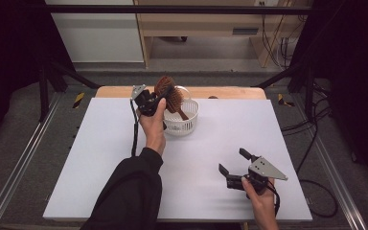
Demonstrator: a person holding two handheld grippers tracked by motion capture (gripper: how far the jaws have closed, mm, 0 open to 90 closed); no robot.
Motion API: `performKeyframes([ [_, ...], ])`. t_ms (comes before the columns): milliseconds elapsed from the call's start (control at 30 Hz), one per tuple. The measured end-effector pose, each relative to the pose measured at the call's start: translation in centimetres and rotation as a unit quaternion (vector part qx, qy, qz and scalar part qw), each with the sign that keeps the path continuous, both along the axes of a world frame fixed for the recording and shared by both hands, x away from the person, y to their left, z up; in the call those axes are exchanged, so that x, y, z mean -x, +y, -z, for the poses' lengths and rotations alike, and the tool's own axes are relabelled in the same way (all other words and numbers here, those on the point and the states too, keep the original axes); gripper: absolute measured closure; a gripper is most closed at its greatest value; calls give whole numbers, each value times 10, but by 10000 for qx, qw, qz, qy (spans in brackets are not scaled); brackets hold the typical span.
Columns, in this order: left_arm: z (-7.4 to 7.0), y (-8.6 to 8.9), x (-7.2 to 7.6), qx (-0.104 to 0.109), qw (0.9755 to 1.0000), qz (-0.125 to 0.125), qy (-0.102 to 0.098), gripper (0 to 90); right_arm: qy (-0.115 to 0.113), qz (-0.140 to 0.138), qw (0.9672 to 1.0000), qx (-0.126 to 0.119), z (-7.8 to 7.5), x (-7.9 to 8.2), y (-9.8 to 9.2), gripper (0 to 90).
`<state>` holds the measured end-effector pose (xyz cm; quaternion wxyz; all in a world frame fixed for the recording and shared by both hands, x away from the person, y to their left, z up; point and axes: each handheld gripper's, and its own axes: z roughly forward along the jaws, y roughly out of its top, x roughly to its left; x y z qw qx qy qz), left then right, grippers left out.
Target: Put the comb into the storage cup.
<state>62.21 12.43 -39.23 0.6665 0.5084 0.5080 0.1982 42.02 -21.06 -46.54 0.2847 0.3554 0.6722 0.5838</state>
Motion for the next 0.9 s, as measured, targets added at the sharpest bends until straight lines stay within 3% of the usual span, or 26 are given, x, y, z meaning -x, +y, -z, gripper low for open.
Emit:
performKeyframes([
  [900, 0, 13, 5, -299, 9994, 152, 112, 490, -17, 15, 10000, -29, -1, -1, 0, 50],
])
